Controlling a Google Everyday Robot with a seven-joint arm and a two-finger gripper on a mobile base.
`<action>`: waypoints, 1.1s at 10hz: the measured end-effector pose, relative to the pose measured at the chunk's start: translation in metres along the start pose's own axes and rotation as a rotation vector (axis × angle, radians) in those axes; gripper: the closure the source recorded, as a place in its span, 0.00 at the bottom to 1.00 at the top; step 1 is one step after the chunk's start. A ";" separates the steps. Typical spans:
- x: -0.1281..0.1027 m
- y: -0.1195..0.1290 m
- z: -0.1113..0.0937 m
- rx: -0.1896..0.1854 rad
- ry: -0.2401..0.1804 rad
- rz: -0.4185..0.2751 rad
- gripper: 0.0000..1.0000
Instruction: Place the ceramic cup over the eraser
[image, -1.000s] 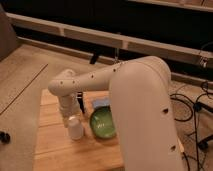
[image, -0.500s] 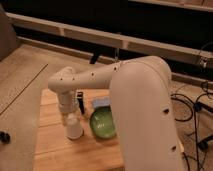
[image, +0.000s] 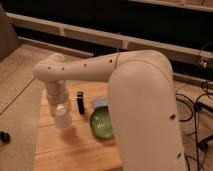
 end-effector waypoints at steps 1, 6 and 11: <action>-0.011 0.003 -0.021 0.027 -0.034 -0.025 1.00; -0.054 -0.026 -0.123 0.173 -0.191 -0.022 1.00; -0.042 -0.103 -0.178 0.209 -0.279 0.187 1.00</action>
